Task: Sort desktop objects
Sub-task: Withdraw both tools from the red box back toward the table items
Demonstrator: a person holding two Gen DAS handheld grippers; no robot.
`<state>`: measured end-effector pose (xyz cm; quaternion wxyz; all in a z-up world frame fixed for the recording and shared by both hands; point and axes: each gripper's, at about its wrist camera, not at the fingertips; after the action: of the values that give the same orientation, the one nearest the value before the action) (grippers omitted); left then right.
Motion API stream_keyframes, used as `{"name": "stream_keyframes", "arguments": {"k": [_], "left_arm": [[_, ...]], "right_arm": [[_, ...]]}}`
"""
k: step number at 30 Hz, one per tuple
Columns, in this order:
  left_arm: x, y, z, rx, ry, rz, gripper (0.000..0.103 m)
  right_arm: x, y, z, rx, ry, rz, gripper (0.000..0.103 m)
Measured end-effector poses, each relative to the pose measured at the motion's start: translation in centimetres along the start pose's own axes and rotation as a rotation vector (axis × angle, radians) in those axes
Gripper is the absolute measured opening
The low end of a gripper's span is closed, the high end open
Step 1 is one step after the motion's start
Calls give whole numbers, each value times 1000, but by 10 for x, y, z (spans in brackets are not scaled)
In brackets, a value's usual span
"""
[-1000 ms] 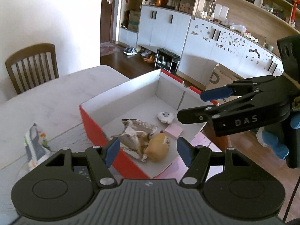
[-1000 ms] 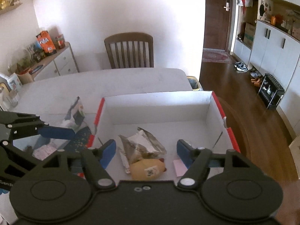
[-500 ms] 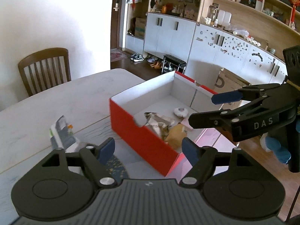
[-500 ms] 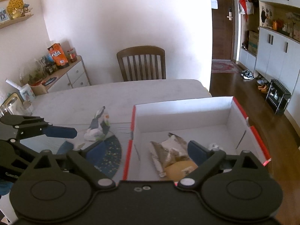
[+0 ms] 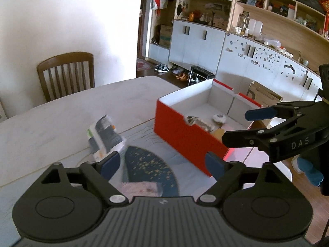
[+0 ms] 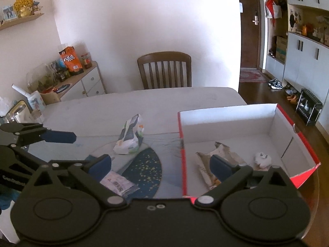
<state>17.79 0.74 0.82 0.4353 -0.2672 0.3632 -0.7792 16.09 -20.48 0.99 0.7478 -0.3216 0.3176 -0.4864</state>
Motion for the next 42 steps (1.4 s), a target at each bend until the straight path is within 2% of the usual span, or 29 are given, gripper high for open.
{"name": "stream_keyframes", "arguments": {"k": [5, 8, 15, 21, 36, 42], "left_arm": [[-24, -2, -20, -16, -16, 1, 94], [-38, -1, -33, -28, -41, 3, 99], [-62, 5, -56, -54, -53, 48, 101], [-90, 21, -71, -109, -95, 55, 103], [-131, 50, -86, -194, -137, 96, 103], [-139, 62, -88, -230, -134, 98, 103]], "right_arm": [[-18, 10, -8, -16, 16, -26, 102], [-29, 16, -13, -33, 21, -33, 102], [-48, 36, -15, -60, 32, -45, 103], [-67, 61, -15, -96, 24, -69, 103], [-96, 115, -6, -149, 61, -149, 103], [-98, 136, -2, -183, 130, -125, 103]]}}
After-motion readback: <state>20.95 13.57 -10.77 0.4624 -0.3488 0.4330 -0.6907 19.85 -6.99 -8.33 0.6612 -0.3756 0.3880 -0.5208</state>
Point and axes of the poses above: each gripper's, at about its wrist camera, not at the fingertips, and y roughly the way its jaws point, x to its right, z to its top, and after that the axes turned 14 degrees about -x, right-handed
